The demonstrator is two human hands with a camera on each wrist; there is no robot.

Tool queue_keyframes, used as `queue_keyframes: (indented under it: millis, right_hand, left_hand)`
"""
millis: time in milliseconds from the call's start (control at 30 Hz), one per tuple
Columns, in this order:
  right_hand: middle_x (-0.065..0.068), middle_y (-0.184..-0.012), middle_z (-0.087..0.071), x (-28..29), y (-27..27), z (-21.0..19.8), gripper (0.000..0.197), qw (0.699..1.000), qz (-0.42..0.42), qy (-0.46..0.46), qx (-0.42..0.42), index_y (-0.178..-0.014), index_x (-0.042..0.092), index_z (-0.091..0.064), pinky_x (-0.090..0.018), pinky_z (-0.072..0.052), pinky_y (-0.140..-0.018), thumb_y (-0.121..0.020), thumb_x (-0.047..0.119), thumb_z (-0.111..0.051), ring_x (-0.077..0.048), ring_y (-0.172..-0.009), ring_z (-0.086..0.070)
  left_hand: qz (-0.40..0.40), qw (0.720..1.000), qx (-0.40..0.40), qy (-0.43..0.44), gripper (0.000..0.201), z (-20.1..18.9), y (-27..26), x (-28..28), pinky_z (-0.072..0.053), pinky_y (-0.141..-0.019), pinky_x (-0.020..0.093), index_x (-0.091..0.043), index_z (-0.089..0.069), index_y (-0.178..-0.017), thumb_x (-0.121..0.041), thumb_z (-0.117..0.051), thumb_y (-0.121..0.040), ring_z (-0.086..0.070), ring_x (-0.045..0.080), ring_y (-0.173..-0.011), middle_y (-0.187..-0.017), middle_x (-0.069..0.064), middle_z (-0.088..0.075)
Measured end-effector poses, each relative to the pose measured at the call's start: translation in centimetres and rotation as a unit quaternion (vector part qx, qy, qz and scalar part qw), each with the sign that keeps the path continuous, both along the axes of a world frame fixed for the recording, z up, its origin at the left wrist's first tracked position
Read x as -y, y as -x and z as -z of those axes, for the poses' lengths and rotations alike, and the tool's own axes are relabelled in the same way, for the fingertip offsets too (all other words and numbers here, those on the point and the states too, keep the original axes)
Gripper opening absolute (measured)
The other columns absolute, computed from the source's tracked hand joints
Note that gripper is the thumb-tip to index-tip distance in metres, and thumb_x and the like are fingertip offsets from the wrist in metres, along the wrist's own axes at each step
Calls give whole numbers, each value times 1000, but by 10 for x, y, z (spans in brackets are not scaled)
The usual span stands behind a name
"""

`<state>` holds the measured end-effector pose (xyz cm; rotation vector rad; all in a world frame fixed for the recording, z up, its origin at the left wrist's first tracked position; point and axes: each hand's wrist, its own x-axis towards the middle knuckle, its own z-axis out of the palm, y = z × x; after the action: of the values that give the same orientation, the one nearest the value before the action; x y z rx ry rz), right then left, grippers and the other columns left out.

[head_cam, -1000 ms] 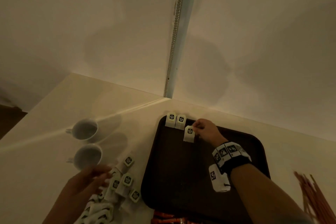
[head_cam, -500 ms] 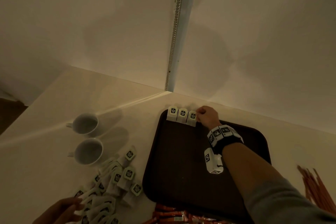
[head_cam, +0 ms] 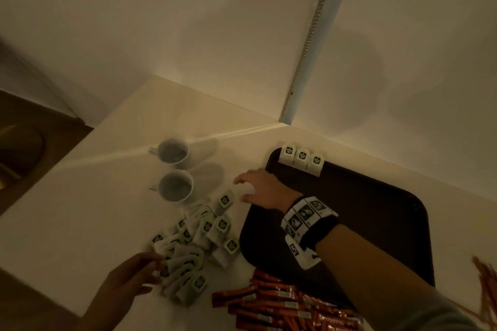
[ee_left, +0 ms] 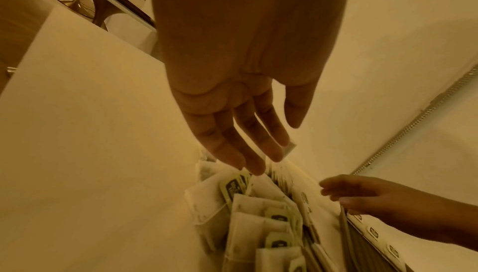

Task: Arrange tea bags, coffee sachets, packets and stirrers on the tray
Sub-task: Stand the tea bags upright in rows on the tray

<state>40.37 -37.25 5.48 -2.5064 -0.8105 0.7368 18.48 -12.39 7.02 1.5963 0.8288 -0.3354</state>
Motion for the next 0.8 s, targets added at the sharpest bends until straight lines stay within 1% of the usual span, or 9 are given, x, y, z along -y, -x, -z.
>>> queue_keyframes:
  millis: [133, 200, 267, 333, 400, 500, 600, 700, 800]
  right_hand:
    - [-9, -133, -39, -39, 15, 12, 51, 993, -53, 100, 26, -136, 23, -42, -48, -35, -100, -89, 30, -60, -32, -123, -34]
    - [-9, -128, -39, -46, 19, 16, 42, 990, -52, 122, 55, -127, 21, -48, -47, -35, -97, -88, 28, -61, -32, -119, -35]
    - [-9, -124, -42, -47, 22, 16, 30, 986, -48, 133, 85, -118, 17, -53, -45, -34, -93, -90, 26, -58, -31, -116, -38]
    - [-9, -117, -50, -45, 22, 11, 20, 988, -45, 119, 85, -108, 14, -56, -41, -35, -89, -91, 24, -56, -29, -112, -43]
    - [-10, -105, -59, -39, 21, 2, 16, 995, -35, 76, 56, -100, 10, -58, -35, -37, -81, -91, 22, -56, -28, -103, -52]
    - [-9, -94, -63, -28, 22, -19, 15, 999, -21, 20, 27, -96, 8, -61, -32, -41, -74, -87, 20, -62, -25, -91, -57]
    - [1, -86, -55, -17, 30, -38, 17, 999, -42, 27, 20, -102, 10, -63, -27, -38, -71, -86, 19, -64, -15, -81, -51]
    - [3, -83, -52, -11, 42, -48, 20, 996, -71, 52, 15, -105, 7, -62, -25, -35, -70, -91, 21, -60, -13, -77, -48]
    - [-1, -89, -57, -7, 50, -53, 23, 996, -67, 59, -1, -108, 5, -61, -26, -35, -72, -93, 21, -57, -17, -83, -51]
  left_hand:
    - [43, 997, 48, -31, 14, -2, 6, 9, -46, -57, 25, -7, -66, -88, 1, -55, -91, -61, 19, -63, -83, 15, -68]
    - [101, 986, 87, -102, 16, -3, 3, 17, -45, -51, 15, -16, -67, -84, 0, -63, -86, -61, 10, -58, -82, 7, -69]
    - [160, 963, 120, -180, 19, -3, -8, 26, -43, -54, 10, -28, -64, -83, -9, -68, -84, -59, 10, -65, -86, -7, -66]
    - [218, 932, 164, -237, 17, -1, -25, 35, -39, -62, 10, -31, -60, -87, -17, -70, -84, -54, 10, -75, -88, -14, -58]
    - [270, 899, 188, -290, 15, 4, -47, 46, -36, -72, 16, -25, -61, -101, -24, -66, -86, -49, 14, -85, -92, -8, -52]
    - [341, 845, 162, -377, 33, 11, -78, 66, -43, -87, 32, -17, -54, -122, -31, -57, -92, -47, 22, -109, -116, 3, -50]
    - [419, 769, 93, -474, 42, 15, -96, 87, -43, -88, 36, -14, -47, -128, -36, -51, -93, -43, 25, -117, -127, 7, -43]
    - [466, 704, 50, -533, 37, 20, -100, 99, -42, -86, 38, -10, -49, -124, -31, -49, -94, -40, 28, -119, -130, 9, -39]
    - [468, 695, 37, -545, 33, 25, -101, 99, -42, -86, 37, -8, -50, -123, -24, -48, -93, -40, 28, -119, -130, 10, -38]
